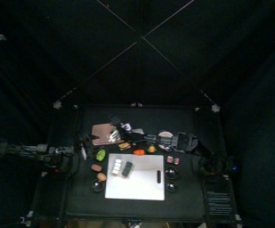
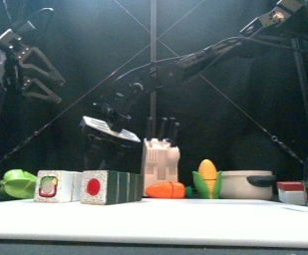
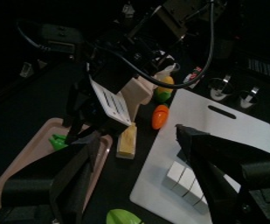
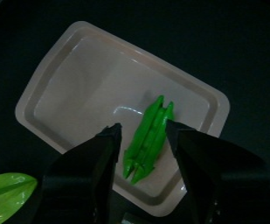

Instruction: Grab eggplant

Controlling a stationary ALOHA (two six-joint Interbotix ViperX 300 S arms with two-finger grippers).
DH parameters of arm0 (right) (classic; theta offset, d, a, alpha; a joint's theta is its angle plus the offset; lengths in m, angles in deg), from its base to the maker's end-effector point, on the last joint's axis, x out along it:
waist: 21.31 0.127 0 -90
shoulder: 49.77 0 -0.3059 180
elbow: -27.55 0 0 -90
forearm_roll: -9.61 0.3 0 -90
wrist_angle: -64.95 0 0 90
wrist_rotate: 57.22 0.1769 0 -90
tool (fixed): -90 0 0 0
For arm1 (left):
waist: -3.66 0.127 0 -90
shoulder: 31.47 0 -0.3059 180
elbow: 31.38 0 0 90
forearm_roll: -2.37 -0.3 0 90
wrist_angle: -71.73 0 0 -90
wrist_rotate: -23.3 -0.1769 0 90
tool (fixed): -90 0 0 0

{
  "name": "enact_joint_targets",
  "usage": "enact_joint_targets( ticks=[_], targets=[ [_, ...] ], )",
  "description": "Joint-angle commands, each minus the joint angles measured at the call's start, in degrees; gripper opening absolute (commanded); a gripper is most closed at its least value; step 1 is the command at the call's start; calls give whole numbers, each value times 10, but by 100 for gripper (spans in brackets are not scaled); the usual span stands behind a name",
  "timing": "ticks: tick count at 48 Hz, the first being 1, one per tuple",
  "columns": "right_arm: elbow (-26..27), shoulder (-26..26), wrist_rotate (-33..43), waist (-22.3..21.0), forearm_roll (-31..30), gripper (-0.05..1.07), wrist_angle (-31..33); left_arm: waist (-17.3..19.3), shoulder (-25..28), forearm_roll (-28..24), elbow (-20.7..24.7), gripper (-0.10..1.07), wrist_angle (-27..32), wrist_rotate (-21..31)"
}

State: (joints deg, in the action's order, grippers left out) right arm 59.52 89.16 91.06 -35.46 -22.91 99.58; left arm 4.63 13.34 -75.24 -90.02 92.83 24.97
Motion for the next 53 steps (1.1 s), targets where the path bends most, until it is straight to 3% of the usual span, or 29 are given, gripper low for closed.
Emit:
enact_joint_targets(
  ticks=[1,28,41,53],
  targets=[
    [17,-62,-4,11,-5,82,4,2,1,-1,8,101,-3,0],
    [-42,-184,-11,69,-36,81,166,2,1,-1,7,101,-7,0],
    [-127,-257,12,74,-53,81,118,2,1,2,6,101,-7,0],
    [-250,-336,105,70,-89,81,43,2,1,4,4,101,-8,0]
  ],
)
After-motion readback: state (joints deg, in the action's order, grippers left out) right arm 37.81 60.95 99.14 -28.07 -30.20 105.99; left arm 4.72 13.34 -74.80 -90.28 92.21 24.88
